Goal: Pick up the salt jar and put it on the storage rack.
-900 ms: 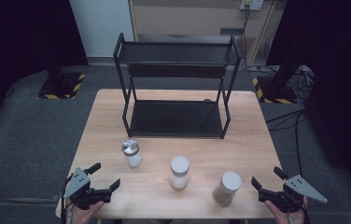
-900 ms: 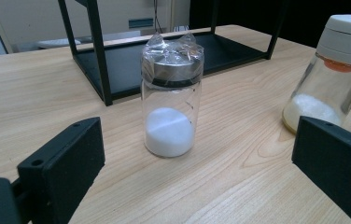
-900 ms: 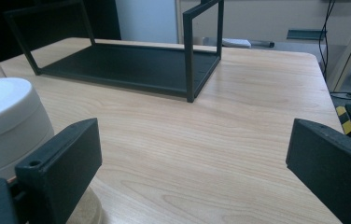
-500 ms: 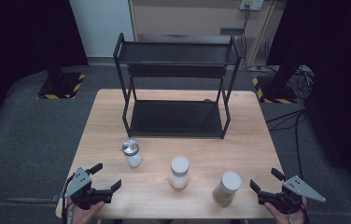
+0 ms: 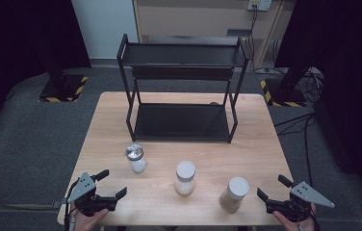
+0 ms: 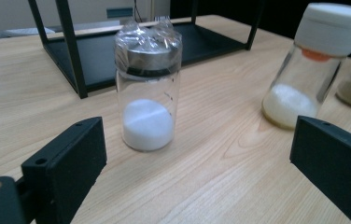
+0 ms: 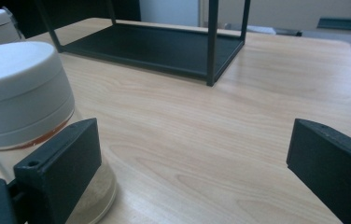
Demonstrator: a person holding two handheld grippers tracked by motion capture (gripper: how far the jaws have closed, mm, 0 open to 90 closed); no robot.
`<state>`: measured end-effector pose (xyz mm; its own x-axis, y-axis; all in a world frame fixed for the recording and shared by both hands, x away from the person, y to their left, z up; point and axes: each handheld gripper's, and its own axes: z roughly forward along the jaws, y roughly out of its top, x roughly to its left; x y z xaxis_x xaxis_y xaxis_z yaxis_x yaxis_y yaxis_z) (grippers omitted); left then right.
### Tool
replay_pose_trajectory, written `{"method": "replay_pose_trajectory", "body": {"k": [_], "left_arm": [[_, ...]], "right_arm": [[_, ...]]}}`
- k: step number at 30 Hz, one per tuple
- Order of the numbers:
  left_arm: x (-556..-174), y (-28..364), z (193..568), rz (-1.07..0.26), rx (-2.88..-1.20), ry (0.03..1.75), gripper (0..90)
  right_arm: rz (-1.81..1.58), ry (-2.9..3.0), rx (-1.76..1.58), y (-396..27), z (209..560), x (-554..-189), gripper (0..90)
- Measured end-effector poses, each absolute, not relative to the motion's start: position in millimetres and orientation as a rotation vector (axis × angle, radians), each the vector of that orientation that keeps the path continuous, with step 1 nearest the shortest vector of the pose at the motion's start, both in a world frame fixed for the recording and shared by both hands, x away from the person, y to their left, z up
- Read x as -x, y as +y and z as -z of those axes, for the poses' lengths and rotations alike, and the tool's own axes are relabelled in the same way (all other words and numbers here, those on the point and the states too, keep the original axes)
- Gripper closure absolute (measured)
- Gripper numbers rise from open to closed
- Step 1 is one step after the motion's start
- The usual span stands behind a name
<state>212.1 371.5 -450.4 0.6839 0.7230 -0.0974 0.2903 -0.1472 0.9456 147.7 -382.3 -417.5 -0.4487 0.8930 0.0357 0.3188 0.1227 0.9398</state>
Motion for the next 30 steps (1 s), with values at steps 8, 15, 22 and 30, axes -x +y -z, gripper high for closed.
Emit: {"method": "replay_pose_trajectory", "body": {"k": [8, 15, 22, 30], "left_arm": [[-215.6, 366.2, 441.8, -0.471, -1.807, 0.790, 3.2], [-217.9, 369.8, 439.1, -0.446, -1.811, 0.786, 3.4], [-218.9, 372.6, 432.2, -0.431, -1.796, 0.782, 3.4], [-223.0, 375.0, 421.1, -0.422, -1.804, 0.773, 3.5]], "right_arm": [[-1.325, 1.851, -1.134, -381.0, 417.0, -146.5, 3.4], [-1.321, 1.857, -1.129, -380.8, 416.5, -146.4, 3.4], [-1.322, 1.861, -1.126, -380.6, 416.5, -146.5, 3.6], [-1.325, 1.854, -1.126, -381.2, 416.5, -145.3, 3.8]]}}
